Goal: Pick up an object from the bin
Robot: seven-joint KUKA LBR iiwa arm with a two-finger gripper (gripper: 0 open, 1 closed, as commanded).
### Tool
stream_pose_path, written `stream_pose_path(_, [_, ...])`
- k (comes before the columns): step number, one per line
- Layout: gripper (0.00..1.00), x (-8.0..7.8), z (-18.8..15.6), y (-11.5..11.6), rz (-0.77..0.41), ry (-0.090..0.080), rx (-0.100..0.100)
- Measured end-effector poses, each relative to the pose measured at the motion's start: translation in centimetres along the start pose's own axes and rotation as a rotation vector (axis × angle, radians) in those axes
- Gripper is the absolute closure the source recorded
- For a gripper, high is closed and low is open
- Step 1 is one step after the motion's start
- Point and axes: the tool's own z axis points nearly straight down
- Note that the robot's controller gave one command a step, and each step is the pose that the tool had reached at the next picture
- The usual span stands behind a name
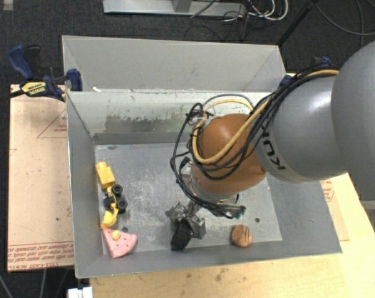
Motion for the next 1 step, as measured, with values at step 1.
stream_pose_path(1, [1.0, 0.0, 0.0, 0.0, 0.0, 0.0, 0.0])
